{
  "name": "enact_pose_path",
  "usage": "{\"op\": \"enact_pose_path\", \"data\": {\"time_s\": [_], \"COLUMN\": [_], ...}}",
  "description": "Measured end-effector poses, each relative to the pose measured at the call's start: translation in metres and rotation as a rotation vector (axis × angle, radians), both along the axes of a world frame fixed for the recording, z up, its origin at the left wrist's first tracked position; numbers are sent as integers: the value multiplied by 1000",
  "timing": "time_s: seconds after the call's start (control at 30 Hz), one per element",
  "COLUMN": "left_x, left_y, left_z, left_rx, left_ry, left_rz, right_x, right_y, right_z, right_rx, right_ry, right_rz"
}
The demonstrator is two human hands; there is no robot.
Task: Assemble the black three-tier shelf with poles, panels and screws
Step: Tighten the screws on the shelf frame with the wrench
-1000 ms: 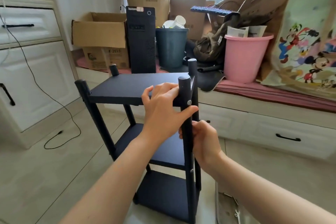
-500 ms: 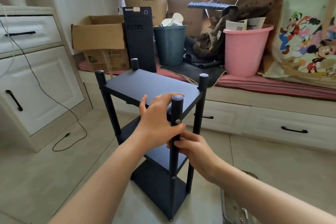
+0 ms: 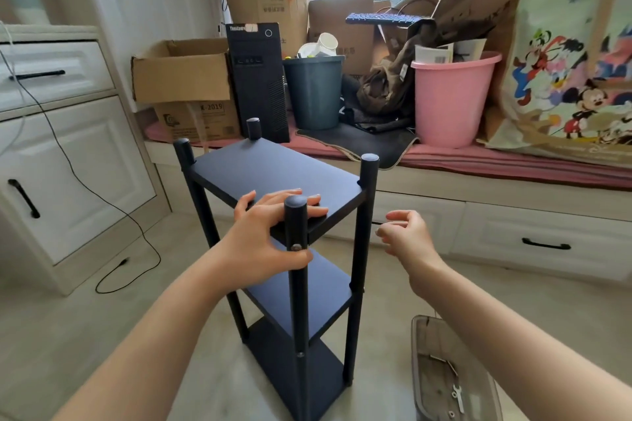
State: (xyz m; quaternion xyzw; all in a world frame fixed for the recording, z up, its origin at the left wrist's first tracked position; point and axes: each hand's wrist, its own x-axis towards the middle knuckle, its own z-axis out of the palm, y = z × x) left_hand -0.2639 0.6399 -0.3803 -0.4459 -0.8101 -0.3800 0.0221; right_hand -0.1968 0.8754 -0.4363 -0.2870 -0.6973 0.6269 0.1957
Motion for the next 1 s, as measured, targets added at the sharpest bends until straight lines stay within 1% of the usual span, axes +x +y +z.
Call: {"op": "enact_pose_path", "data": {"time_s": [0.1,0.2,0.47,0.63,0.8,0.87,0.9,0.97,1.0], "left_x": [-1,3,-1,-4,-9,-8,-7,-1,4], "left_y": [-7,-9,-14,-20,-33,-36,-35,-29,-23], "left_z": [0,-3,-7,-6,-3,0,1,3,3], "left_rx": [14,52,51,99,171,139,90,-34,-95], "left_ry": [-6,3,43,-27,-74,15,113,434,604], "left_rz": [4,23,28,80,168,209,252,342,348], "right_x": [0,-7,-6,8,22,26,27,28,29], "right_y": [-5,-14,-21,-22,-32,-34,-35,-37,-37], "right_z": [-1,0,5,6,5,4,4,4,5], "right_rx": [125,136,218,251,357,376,388,408,414], "right_ry": [-3,47,97,134,152,145,133,111,104], "right_rz": [174,305,336,380,418,426,424,416,410]}}
